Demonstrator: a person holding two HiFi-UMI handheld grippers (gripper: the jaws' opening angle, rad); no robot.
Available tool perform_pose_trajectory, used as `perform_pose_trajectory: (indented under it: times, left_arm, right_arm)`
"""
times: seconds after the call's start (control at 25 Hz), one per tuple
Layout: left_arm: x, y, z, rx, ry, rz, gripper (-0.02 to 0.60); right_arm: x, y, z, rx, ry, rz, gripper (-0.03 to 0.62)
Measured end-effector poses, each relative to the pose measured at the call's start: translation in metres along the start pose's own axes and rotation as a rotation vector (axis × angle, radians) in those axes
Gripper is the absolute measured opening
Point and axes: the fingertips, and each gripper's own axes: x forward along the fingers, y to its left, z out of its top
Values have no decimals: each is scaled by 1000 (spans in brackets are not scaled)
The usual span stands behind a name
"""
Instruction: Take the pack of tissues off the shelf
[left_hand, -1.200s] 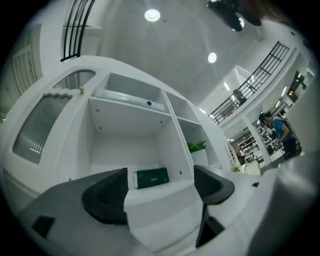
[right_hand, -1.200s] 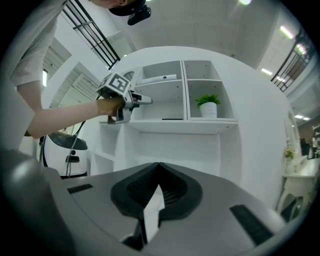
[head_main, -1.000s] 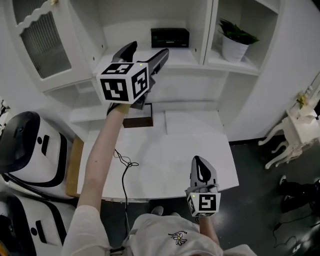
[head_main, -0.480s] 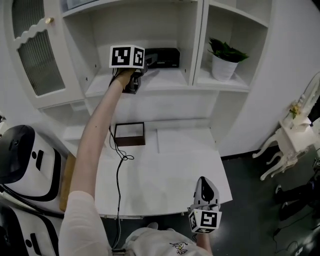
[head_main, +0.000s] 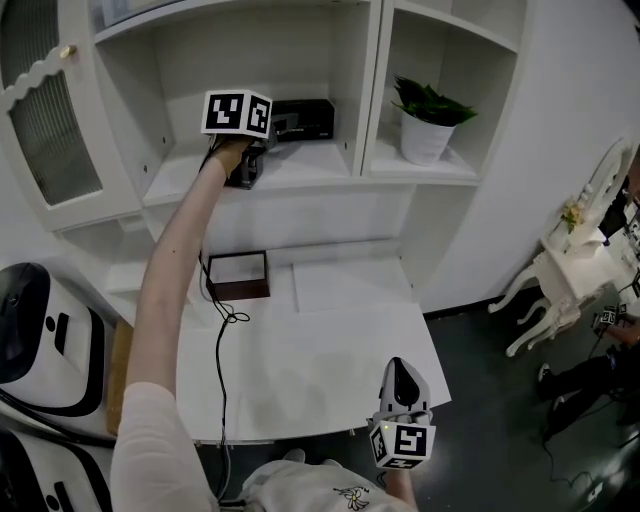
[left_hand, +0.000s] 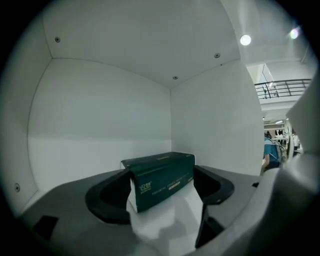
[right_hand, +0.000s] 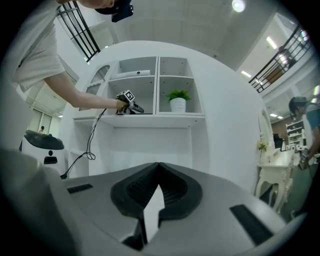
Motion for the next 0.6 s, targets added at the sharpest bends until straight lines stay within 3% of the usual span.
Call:
perform_pose_trajectory:
  times: [0.32,0.6]
  left_arm:
    - [-6,-5,-1,-2,9,-18,393]
    - [-22,-20,-5,51,19,-47,393]
  right_arm:
    - [5,0,1,1,-3,11,2]
    - [9,5,-2,12,1,39,3]
